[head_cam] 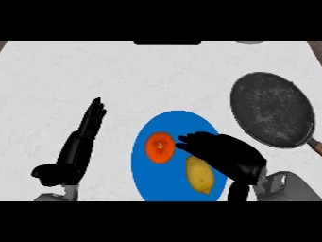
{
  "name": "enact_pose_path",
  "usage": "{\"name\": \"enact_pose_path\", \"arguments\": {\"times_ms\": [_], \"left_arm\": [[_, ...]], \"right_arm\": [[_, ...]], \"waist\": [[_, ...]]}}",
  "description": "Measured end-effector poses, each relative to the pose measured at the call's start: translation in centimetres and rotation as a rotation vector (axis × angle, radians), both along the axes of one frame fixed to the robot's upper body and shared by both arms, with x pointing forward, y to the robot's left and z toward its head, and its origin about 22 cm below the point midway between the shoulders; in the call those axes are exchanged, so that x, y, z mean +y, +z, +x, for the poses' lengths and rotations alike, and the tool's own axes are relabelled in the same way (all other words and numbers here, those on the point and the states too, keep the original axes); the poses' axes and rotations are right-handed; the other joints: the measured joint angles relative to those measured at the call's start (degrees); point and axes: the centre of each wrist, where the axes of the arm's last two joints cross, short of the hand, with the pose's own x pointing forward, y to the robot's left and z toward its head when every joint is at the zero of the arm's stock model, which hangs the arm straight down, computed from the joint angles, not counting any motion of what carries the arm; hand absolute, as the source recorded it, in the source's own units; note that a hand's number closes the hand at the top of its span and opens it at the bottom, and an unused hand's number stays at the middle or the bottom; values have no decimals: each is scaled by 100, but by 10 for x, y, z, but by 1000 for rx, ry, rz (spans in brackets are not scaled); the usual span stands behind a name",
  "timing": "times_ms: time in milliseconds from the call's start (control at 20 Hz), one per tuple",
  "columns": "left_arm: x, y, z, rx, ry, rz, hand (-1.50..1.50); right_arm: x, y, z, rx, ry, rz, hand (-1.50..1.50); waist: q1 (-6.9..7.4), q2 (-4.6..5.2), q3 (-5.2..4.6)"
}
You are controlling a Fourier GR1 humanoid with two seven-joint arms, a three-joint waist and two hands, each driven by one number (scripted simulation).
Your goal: Pick the lemon from the plate and place it in the pan
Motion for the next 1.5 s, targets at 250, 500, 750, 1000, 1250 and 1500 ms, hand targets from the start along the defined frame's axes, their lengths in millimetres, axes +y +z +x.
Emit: {"name": "enact_pose_path", "arguments": {"times_ms": [250, 500, 750, 1000, 1250, 1500], "left_arm": [[-3, 9, 6, -2, 2, -3, 0], [-2, 0, 6, -1, 4, -1, 0], [-2, 3, 9, -4, -6, 0, 0], [0, 5, 12, -4, -1, -1, 0], [-7, 1, 9, 1, -6, -7, 0], [0, 2, 4, -3, -1, -2, 0]], "right_arm": [[-1, -7, 2, 6, -23, -3, -150], [-2, -12, -1, 19, -47, 25, -150], [4, -22, 9, 20, -53, 29, -150], [13, -43, 18, 35, -68, -10, -150], [20, -51, 20, -11, 6, -72, 150], [19, -56, 23, -71, 56, -77, 150]], "waist": [[-8, 1, 1], [-13, 1, 1], [-7, 1, 1], [-3, -2, 0], [-1, -47, -20], [2, -83, -26]]}}
